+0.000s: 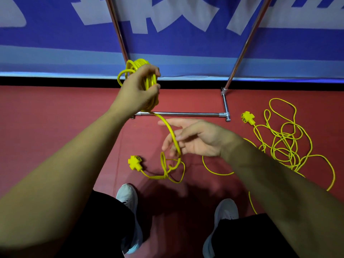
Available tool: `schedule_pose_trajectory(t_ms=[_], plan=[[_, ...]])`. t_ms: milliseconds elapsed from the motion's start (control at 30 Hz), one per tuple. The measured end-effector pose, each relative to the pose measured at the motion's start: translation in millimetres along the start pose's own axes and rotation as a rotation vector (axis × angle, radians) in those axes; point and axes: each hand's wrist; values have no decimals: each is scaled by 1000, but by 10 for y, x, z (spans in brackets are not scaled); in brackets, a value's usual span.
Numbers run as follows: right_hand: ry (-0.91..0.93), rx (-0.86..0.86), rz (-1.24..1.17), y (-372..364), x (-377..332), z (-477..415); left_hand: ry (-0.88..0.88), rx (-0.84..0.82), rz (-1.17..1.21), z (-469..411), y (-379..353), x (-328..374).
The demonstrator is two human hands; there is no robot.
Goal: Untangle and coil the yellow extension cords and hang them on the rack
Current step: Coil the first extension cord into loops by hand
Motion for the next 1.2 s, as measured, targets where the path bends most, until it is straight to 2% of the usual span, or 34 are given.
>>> schedule_pose_trajectory(t_ms=[100,300,400,533,767,967,1033,1133,1200], plan=[[72,78,25,88,-131,46,14,-84,-81,31,-32,-73],[18,-13,44,197,-114,155,35,-204,-74,30,-79,-135],[73,73,73,282,-129,160,46,-258,-16,23,-78,-164],[134,180,60,334,-167,163,62,-397,-80,71,-158,-200],[150,193,117,363,-202,219,243,-550,162,186,-206,-7],[160,169,146,388,-226,282,258,-640,256,196,-184,26],[168,180,162,398,-244,291,224,-661,196,192,-194,6],[158,170,227,373,-270,297,107,-655,-79,212,-298,-10],[161,180,272,363,-289,301,88,-623,-150,221,-332,-8]])
Point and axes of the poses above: each hand's wrist, its own z-axis away from the middle knuckle, its own y-axis out of the back of the hand, x = y × z, and after that the axes turned 12 degrees about z, right-handed
